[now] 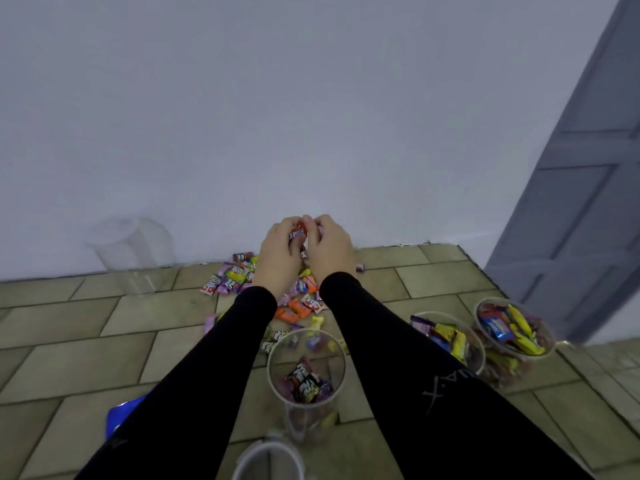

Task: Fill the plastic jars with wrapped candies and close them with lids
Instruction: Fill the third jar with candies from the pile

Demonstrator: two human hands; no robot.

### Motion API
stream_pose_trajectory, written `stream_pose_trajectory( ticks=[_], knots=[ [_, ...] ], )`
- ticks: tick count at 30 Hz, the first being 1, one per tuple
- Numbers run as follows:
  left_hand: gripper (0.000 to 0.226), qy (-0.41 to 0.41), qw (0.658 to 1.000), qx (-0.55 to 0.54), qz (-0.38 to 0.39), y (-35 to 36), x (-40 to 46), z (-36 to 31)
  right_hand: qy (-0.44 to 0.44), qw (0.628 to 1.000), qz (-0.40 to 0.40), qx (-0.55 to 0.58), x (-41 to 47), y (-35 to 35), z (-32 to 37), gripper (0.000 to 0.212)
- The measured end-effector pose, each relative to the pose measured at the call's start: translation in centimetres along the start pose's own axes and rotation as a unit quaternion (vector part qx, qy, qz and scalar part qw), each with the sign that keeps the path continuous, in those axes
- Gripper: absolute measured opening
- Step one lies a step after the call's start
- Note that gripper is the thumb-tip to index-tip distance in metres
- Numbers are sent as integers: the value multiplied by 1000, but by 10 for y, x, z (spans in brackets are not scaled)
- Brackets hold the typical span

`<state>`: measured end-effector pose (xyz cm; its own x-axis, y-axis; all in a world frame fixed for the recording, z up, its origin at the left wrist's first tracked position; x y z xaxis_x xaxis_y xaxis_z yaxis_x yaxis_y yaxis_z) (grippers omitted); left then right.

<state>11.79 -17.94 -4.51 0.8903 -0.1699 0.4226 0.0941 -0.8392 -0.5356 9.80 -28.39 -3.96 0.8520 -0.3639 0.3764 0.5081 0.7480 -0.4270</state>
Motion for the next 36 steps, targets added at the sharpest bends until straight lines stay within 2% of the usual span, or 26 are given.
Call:
stream_pose_trajectory(
  ticks=[5,12,18,26,36],
  knots=[
    [27,-2,999,-34,-25,-18,-11,-25,-25,999,-8,45,-14,-17,25,36],
    [21,13,993,-91,-79,-43,-37,-60,-4,983,-36,180,-39,-52,46,35],
    [21,-10,985,-130,-110,-56,-74,-73,-3,966,-19,257,-67,-64,63,37],
    [21,-33,972,-180,-150,-70,-111,-76,-18,956,3,292,-106,-66,68,38],
    [22,-19,984,-111,-139,-56,-136,-71,38,957,9,286,-123,-62,42,42]
  ],
)
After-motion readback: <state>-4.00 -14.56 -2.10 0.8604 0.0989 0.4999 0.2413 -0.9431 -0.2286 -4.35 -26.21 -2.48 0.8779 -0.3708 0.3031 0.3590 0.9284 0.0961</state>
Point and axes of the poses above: each hand's wrist, its own x-axis towards the middle knuckle, its own y-axis out of the palm, z = x × y, the point moved 7 cm from there along x, towards the middle knuckle, and after that the axes turned 1 degree about z, right-handed, at the moved point
